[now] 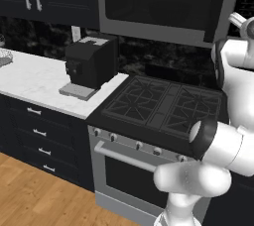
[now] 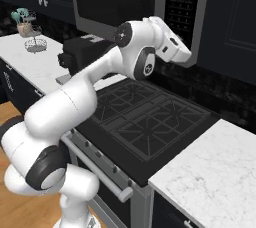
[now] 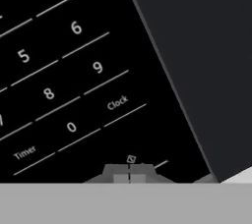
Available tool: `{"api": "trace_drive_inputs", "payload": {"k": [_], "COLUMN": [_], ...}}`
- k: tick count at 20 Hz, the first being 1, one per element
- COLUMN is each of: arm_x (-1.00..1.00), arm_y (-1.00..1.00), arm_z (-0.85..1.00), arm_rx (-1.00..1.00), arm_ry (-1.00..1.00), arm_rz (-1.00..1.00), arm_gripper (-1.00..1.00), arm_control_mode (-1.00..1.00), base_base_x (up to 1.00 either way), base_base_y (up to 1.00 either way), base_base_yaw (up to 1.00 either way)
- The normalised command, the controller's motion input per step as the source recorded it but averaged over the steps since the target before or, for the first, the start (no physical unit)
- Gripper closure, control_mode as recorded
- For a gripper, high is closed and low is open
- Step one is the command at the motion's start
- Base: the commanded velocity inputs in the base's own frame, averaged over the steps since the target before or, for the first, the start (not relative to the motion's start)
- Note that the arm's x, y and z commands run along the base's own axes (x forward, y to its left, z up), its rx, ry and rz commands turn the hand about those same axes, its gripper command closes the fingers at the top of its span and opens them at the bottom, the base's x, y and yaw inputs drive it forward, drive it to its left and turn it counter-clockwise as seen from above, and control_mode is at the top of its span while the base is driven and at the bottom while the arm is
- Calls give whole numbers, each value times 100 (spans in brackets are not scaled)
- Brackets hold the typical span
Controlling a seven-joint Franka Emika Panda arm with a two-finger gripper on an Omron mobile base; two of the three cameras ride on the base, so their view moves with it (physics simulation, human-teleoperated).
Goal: Pick the eggplant from the sink and place it in the bowl. Then pick the bowl and place it in the microwave. Then close the microwave door and press the start button.
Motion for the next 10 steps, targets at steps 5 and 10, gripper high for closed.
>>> {"api": "trace_drive_inputs", "payload": {"k": [5, 10], "arm_x": [100, 93], "arm_y": [-21, -26], "arm_z": [-27, -34], "arm_rx": [9, 9], "arm_ry": [1, 0], "arm_rz": [30, 40], "arm_gripper": [100, 100], "arm_control_mode": [-100, -100], "base_base_x": [0, 0], "base_base_y": [0, 0], "base_base_yaw": [0, 0]}}
